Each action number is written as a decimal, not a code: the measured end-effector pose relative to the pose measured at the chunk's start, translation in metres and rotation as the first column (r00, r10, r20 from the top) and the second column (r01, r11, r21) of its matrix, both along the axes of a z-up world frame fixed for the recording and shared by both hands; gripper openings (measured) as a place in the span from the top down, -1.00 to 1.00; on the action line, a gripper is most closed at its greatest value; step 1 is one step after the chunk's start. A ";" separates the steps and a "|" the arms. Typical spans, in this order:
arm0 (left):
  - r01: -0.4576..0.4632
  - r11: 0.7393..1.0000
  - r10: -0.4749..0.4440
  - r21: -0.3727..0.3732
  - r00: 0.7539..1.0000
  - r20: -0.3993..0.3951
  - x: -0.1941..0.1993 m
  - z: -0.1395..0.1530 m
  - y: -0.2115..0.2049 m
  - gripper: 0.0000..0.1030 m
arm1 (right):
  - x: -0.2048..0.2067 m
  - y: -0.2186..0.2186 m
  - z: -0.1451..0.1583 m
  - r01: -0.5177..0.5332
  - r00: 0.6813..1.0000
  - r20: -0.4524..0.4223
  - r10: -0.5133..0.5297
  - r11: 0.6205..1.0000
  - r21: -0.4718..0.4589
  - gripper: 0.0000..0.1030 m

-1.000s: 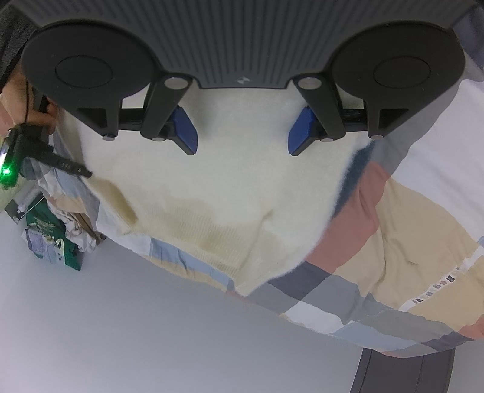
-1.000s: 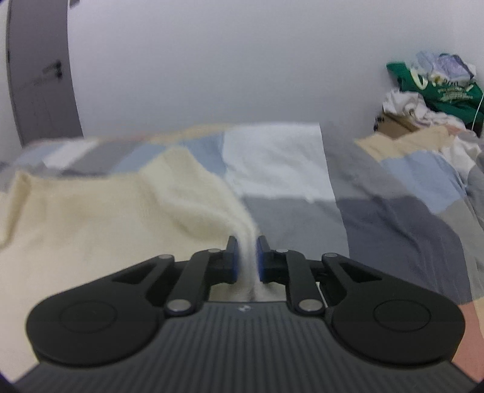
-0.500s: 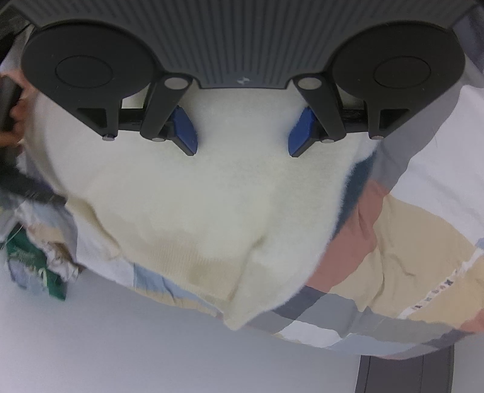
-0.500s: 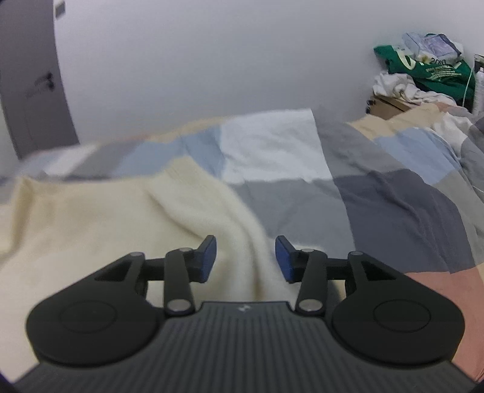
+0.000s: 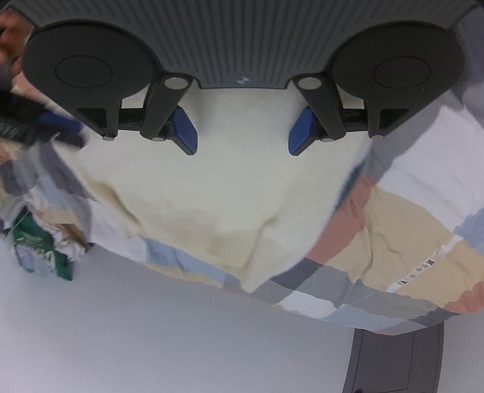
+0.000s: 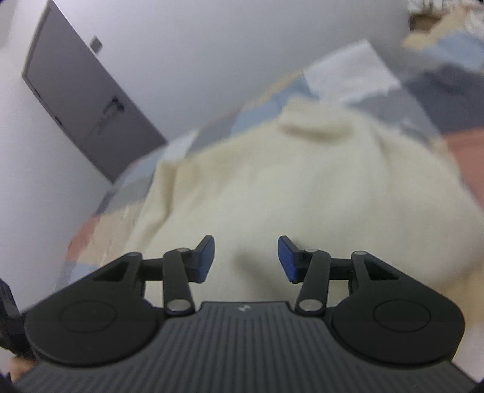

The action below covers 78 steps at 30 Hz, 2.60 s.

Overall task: Fold large clothes
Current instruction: 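Grasp the sweater edge with the right gripper while the left gripper grasps beside it, then roll the held sweater edge over the body with both grippers and release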

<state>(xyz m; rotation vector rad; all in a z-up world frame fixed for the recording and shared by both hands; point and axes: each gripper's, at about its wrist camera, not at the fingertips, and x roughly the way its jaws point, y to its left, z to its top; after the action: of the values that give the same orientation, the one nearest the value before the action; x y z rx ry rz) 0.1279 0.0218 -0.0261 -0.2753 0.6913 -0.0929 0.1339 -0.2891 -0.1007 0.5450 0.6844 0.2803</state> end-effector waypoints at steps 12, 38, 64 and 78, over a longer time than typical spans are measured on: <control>0.040 0.974 -0.059 -0.224 0.995 -0.078 -0.021 -0.004 -0.011 -0.44 | -0.006 0.010 -0.051 0.020 0.971 -0.233 0.058 0.948 0.319 -0.81; -0.328 0.485 0.062 -0.811 0.938 -0.342 0.024 -0.115 0.056 -0.64 | 0.019 -0.032 -0.086 0.310 0.937 -0.316 -0.147 0.765 0.564 -0.81; -0.195 0.646 0.096 -0.737 0.980 -0.176 -0.019 -0.050 0.046 0.26 | -0.024 -0.046 -0.029 0.265 0.964 -0.122 -0.237 0.897 0.354 0.27; -0.119 0.637 0.069 -0.761 0.993 -0.097 -0.105 0.002 0.058 0.26 | -0.091 -0.041 0.030 0.180 0.982 0.000 -0.187 0.944 0.278 0.28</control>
<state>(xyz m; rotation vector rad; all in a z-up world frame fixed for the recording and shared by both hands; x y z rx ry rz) 0.0227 0.0799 -0.0241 -1.1547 0.6632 -0.2844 0.0427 -0.3306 -0.0705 0.8668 0.5668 0.2085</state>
